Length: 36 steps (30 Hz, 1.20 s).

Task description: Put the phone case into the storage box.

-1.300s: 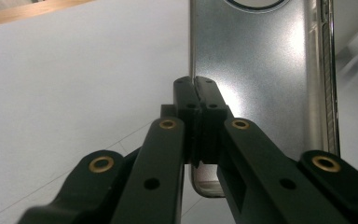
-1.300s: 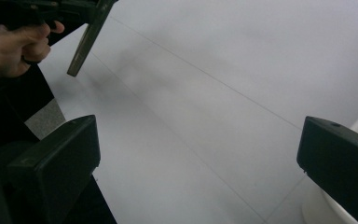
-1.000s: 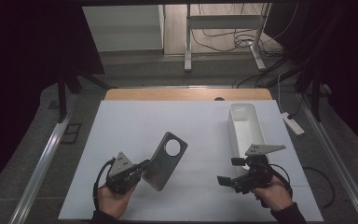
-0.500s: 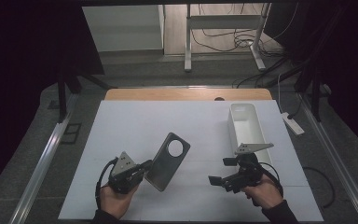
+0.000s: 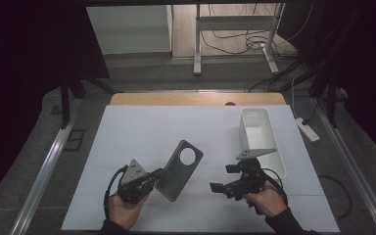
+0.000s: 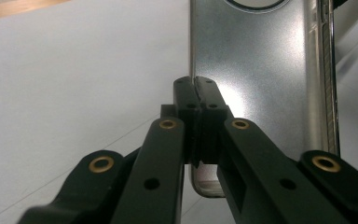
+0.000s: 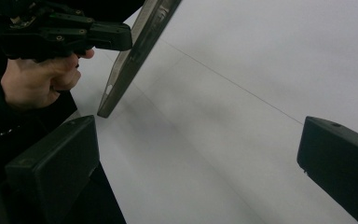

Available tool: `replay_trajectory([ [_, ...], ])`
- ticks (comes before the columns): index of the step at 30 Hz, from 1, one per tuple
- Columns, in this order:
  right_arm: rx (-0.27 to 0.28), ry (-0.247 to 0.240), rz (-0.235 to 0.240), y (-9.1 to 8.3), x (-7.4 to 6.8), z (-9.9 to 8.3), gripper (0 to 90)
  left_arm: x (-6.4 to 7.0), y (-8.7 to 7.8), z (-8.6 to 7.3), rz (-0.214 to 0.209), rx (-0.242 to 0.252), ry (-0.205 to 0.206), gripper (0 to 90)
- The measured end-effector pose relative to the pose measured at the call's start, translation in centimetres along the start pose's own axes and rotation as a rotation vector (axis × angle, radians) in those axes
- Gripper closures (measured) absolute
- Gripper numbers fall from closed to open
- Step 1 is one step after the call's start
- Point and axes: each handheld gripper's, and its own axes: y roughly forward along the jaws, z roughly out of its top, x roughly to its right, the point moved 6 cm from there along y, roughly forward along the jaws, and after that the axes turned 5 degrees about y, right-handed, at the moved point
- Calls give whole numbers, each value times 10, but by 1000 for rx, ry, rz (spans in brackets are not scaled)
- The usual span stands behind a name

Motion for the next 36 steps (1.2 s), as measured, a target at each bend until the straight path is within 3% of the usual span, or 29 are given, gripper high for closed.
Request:
replay_trajectory([
  [25, 6, 49, 54, 31, -14, 9, 0, 14, 15, 2, -31, -15, 9, 891],
  [36, -26, 63, 59, 44, -17, 8, 0, 19, 19, 4, -44, -16, 14, 890],
])
